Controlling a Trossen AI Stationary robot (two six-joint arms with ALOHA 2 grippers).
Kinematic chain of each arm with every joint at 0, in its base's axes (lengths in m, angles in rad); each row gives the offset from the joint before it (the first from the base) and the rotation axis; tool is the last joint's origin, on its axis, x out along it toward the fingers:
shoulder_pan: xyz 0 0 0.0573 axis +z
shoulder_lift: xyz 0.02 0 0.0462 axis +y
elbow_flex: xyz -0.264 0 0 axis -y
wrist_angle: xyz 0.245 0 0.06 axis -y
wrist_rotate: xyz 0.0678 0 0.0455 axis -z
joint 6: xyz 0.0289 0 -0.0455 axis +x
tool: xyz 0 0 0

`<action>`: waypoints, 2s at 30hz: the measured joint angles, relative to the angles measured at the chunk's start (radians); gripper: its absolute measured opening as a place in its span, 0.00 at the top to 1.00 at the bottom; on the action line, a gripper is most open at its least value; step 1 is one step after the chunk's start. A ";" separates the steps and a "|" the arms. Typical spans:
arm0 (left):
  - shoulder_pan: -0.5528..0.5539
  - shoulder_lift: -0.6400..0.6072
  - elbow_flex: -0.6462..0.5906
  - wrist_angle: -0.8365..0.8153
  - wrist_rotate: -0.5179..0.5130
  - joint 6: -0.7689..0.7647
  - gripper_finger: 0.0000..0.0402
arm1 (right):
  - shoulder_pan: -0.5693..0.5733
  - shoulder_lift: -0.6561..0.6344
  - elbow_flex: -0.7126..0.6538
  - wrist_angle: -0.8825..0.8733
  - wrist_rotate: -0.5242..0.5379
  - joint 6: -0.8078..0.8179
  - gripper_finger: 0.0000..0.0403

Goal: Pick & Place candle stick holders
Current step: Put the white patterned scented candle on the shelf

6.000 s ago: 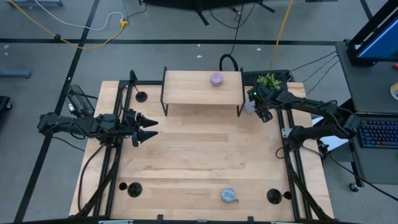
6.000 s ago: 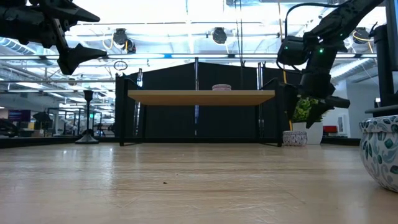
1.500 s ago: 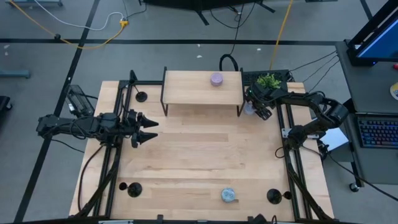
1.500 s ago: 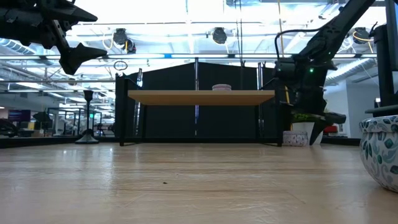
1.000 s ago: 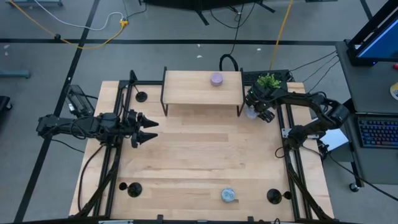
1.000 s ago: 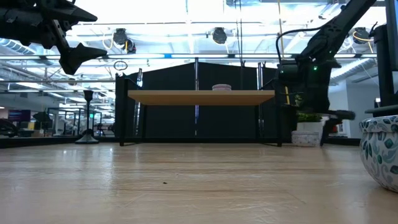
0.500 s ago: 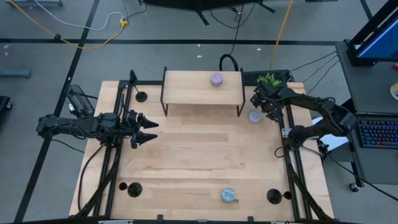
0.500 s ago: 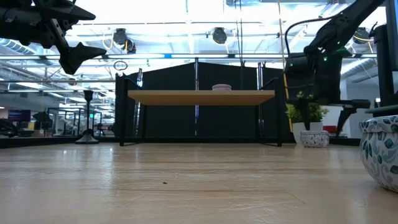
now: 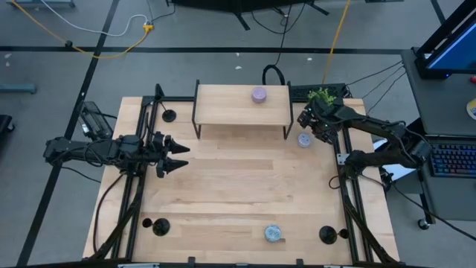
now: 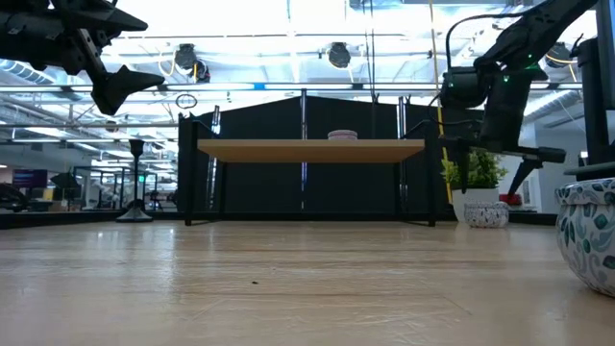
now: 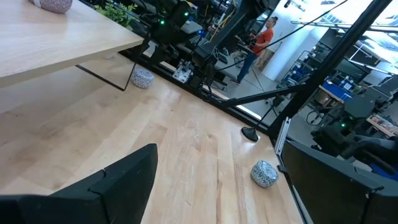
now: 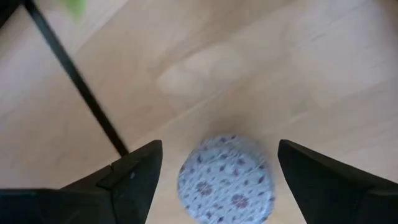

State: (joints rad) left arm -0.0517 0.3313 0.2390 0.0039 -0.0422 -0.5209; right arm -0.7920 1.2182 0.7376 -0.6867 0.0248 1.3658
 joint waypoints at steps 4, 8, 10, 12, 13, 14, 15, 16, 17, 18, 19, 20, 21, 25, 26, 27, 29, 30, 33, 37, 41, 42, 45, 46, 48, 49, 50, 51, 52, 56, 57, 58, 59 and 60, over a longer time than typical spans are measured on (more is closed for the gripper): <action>0.000 0.000 0.000 0.000 0.000 0.000 0.13 | 0.027 0.002 0.000 0.023 0.011 0.007 0.22; 0.000 0.000 0.000 0.000 0.000 0.001 0.13 | 0.047 0.002 0.001 0.013 0.013 0.008 0.22; 0.000 0.000 0.000 0.000 0.000 0.003 0.13 | 0.058 0.002 0.001 0.009 0.026 0.009 0.22; 0.000 0.000 0.000 0.000 0.000 0.004 0.13 | 0.065 0.003 -0.002 0.010 0.026 0.009 0.22; 0.000 0.000 0.000 0.000 0.000 0.006 0.13 | 0.068 0.002 -0.008 0.019 0.026 0.010 0.22; 0.000 0.000 0.000 0.000 0.000 0.009 0.13 | 0.072 0.003 -0.015 0.022 0.025 0.010 0.22; 0.000 0.000 0.000 0.000 0.000 0.013 0.13 | 0.076 0.003 -0.022 0.021 0.022 0.012 0.22; 0.000 0.000 0.000 0.000 0.000 0.014 0.13 | 0.083 0.003 -0.031 0.020 0.014 0.024 0.22; 0.000 0.000 0.000 0.000 0.000 0.015 0.13 | 0.091 0.003 -0.041 0.024 0.003 0.041 0.22; 0.000 0.000 0.000 0.000 0.000 0.015 0.13 | 0.099 0.003 -0.053 0.033 0.000 0.056 0.22; 0.000 0.000 0.000 0.000 0.000 0.015 0.13 | 0.107 0.003 -0.064 0.043 0.002 0.066 0.22; 0.000 0.000 0.000 0.000 0.000 0.015 0.13 | 0.114 0.002 -0.075 0.056 0.004 0.076 0.22; 0.000 0.000 0.000 0.000 0.000 0.015 0.13 | 0.119 0.002 -0.089 0.078 0.004 0.086 0.22; 0.000 0.000 0.000 0.000 0.000 0.015 0.13 | 0.127 0.001 -0.133 0.176 0.004 0.092 0.22; 0.000 0.000 0.000 0.000 0.000 0.015 0.13 | 0.127 0.001 -0.141 0.193 0.003 0.092 0.22; 0.000 0.000 0.000 0.000 0.000 0.015 0.13 | 0.127 0.000 -0.150 0.201 0.003 0.092 0.21; 0.000 0.000 0.000 0.000 0.000 0.015 0.13 | 0.127 0.000 -0.166 0.205 0.004 0.103 0.21; 0.000 0.000 0.000 0.000 0.000 0.015 0.13 | 0.126 0.000 -0.173 0.207 0.005 0.114 0.21; 0.000 0.000 0.000 0.000 0.000 0.015 0.13 | 0.126 0.000 -0.197 0.233 0.005 0.119 0.21; 0.000 0.000 0.000 0.000 0.000 0.019 0.13 | 0.126 0.000 -0.227 0.266 -0.001 0.123 0.21; 0.000 0.000 0.000 0.000 0.000 0.021 0.13 | 0.126 0.001 -0.249 0.265 -0.021 0.134 0.22; 0.000 0.000 0.000 0.000 0.000 0.021 0.13 | 0.126 0.001 -0.253 0.265 -0.022 0.135 0.22; 0.000 0.000 0.000 0.000 0.000 0.021 0.13 | 0.126 0.002 -0.259 0.261 -0.025 0.138 0.22; 0.000 0.000 0.000 0.000 0.000 0.021 0.13 | 0.126 0.002 -0.259 0.258 -0.025 0.138 0.22; 0.000 0.000 0.000 0.000 0.000 0.021 0.13 | 0.126 0.002 -0.260 0.253 -0.026 0.138 0.22; 0.000 0.000 0.000 0.000 0.000 0.021 0.13 | 0.126 0.002 -0.260 0.252 -0.027 0.138 0.22; 0.000 0.000 0.000 0.000 -0.001 0.021 0.13 | 0.126 0.002 -0.260 0.251 -0.027 0.139 0.22; 0.000 0.000 0.000 0.000 -0.001 0.021 0.13 | 0.126 0.002 -0.260 0.251 -0.028 0.140 0.22; 0.000 0.000 0.000 0.000 -0.001 0.021 0.13 | 0.126 0.002 -0.260 0.250 -0.029 0.140 0.22; 0.000 0.000 0.000 -0.001 -0.001 0.021 0.13 | 0.126 0.002 -0.260 0.248 -0.029 0.140 0.22; 0.000 0.000 0.000 0.000 -0.001 0.020 0.13 | 0.126 0.001 -0.260 0.247 -0.029 0.140 0.22; 0.000 0.000 0.000 0.000 -0.001 0.020 0.13 | 0.123 0.001 -0.260 0.247 -0.027 0.140 0.22; 0.000 0.000 0.000 0.000 -0.001 0.020 0.13 | 0.119 -0.002 -0.260 0.246 -0.028 0.138 0.22; 0.000 0.000 0.000 0.000 -0.001 0.020 0.13 | 0.116 -0.004 -0.260 0.246 -0.029 0.135 0.22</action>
State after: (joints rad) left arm -0.0521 0.3314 0.2390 0.0036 -0.0429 -0.5014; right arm -0.6755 1.2139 0.4778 -0.4404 -0.0045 1.5005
